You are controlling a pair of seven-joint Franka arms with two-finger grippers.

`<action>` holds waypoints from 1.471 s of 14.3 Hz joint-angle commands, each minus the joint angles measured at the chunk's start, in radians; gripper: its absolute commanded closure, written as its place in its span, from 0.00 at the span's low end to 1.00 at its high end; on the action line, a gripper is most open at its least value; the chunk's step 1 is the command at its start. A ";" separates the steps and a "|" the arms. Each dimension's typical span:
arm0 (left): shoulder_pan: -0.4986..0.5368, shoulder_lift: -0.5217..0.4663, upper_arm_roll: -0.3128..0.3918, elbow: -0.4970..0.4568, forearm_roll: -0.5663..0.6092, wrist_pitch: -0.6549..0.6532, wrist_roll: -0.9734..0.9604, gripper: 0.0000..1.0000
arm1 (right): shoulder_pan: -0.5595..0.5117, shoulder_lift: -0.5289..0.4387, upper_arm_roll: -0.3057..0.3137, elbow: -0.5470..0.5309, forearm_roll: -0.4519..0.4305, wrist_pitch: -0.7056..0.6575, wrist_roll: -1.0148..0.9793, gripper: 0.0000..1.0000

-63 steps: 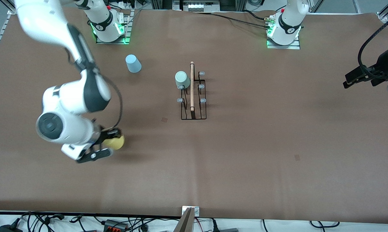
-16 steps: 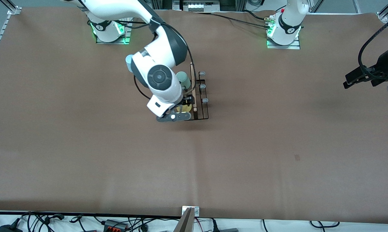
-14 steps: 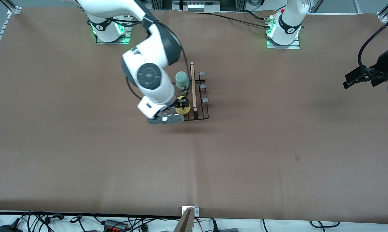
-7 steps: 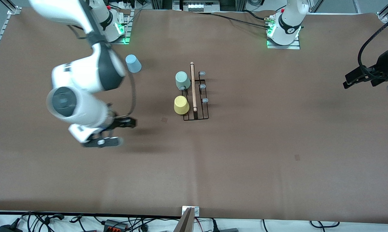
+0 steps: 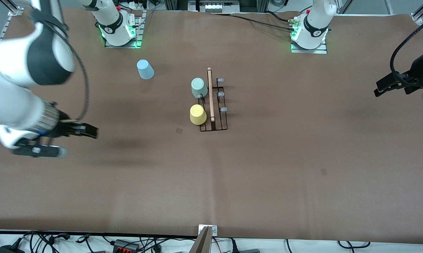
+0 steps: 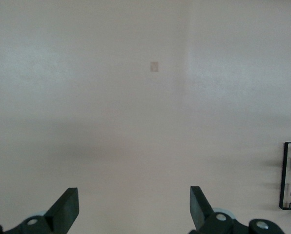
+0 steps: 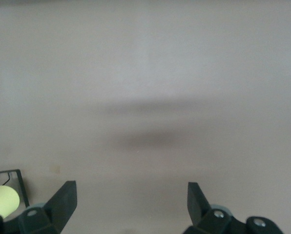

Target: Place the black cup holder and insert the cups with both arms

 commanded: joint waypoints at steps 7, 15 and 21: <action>0.002 0.009 0.000 0.025 -0.003 -0.016 0.007 0.00 | -0.308 -0.120 0.135 -0.046 -0.022 -0.022 -0.232 0.00; 0.002 0.009 0.000 0.025 -0.003 -0.016 0.007 0.00 | -0.300 -0.227 0.134 -0.169 -0.046 -0.060 -0.179 0.00; 0.000 0.009 0.000 0.025 -0.003 -0.016 0.007 0.00 | -0.286 -0.424 0.135 -0.494 -0.086 0.126 -0.182 0.00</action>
